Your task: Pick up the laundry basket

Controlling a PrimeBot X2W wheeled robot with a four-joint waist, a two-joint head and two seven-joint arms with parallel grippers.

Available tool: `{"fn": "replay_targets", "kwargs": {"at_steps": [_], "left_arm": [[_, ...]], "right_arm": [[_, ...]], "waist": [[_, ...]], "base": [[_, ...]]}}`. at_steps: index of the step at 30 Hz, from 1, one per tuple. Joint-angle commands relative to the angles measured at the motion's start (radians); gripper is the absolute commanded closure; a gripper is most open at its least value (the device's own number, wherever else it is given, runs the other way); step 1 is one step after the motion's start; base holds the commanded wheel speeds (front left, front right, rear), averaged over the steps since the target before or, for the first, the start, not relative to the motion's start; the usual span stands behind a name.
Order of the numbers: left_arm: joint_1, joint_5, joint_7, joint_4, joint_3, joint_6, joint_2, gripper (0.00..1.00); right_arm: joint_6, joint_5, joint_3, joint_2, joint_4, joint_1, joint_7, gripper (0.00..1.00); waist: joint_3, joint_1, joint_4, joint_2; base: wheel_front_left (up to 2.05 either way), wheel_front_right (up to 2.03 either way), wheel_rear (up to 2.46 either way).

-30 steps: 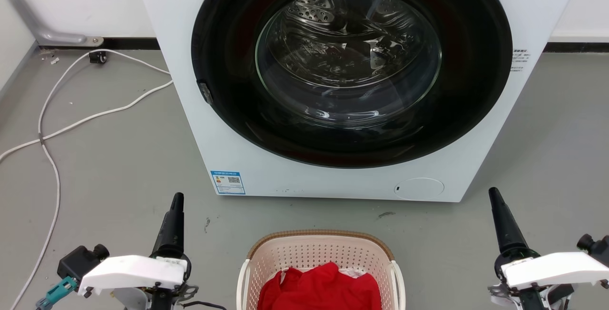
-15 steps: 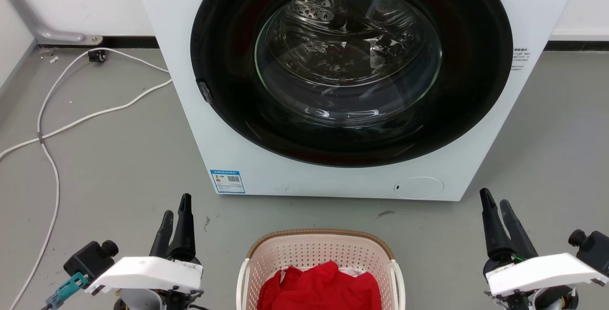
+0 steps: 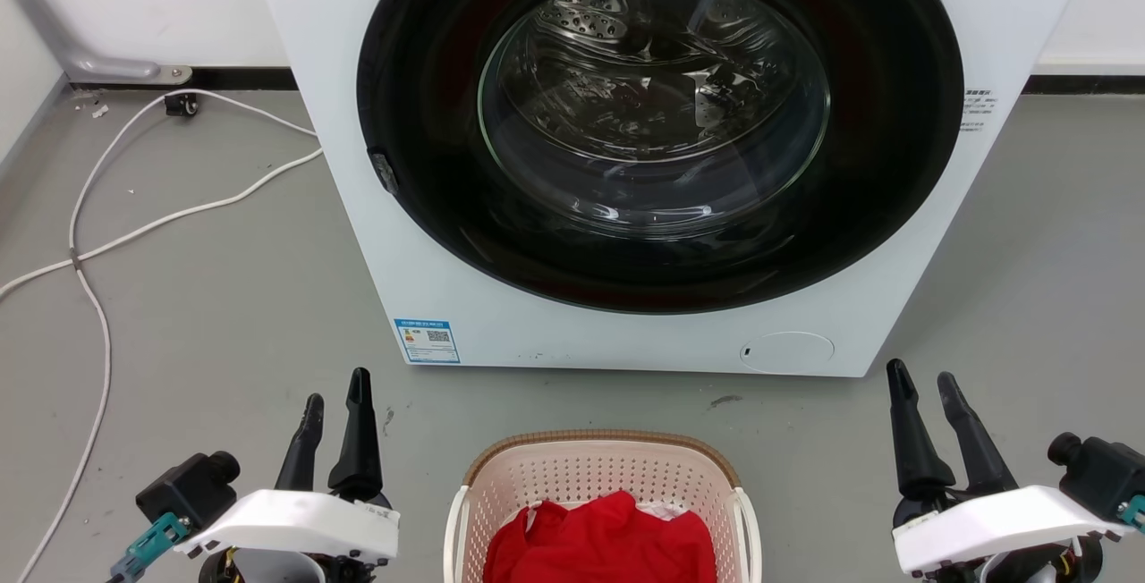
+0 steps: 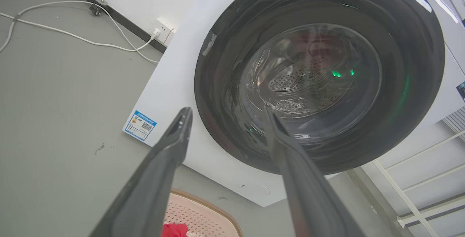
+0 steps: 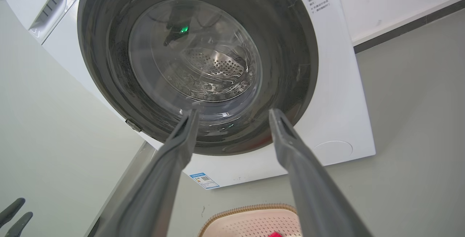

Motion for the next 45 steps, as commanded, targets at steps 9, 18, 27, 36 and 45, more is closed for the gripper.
{"fn": "replay_targets", "kwargs": {"at_steps": [9, 18, 27, 36, 45], "left_arm": [[0.008, 0.115, -0.034, -0.018, -0.016, 0.009, 0.002, 0.0], [0.018, 0.201, -0.056, -0.022, -0.027, 0.016, 0.002, 0.0], [0.029, 0.286, -0.079, -0.019, -0.034, 0.017, 0.003, 0.0], [0.036, 0.353, -0.097, -0.018, -0.044, 0.02, 0.003, 0.0], [0.043, 0.42, -0.116, -0.016, -0.052, 0.027, 0.003, 0.0]], "right_arm": [[0.0, -0.133, 0.014, -0.003, -0.029, 0.014, -0.033, 0.0], [0.0, -0.233, 0.024, -0.003, -0.039, 0.027, -0.057, 0.0], [0.0, -0.328, 0.033, -0.003, -0.046, 0.042, -0.078, 0.0], [0.0, -0.413, 0.034, -0.004, -0.044, 0.051, -0.096, 0.0], [0.0, -0.5, 0.039, -0.004, -0.039, 0.06, -0.114, 0.0]], "waist": [[-0.001, 0.0, -0.001, 0.0], [-0.002, 0.0, -0.001, 0.0], [-0.002, 0.0, -0.002, 0.0], [-0.001, 0.0, -0.002, 0.0], [-0.001, 0.0, -0.002, 0.0]], "base": [[0.0, 0.0, 0.0], [0.0, 0.0, 0.0], [0.0, 0.0, 0.0], [0.0, 0.0, 0.0], [0.0, 0.0, 0.0]]}}
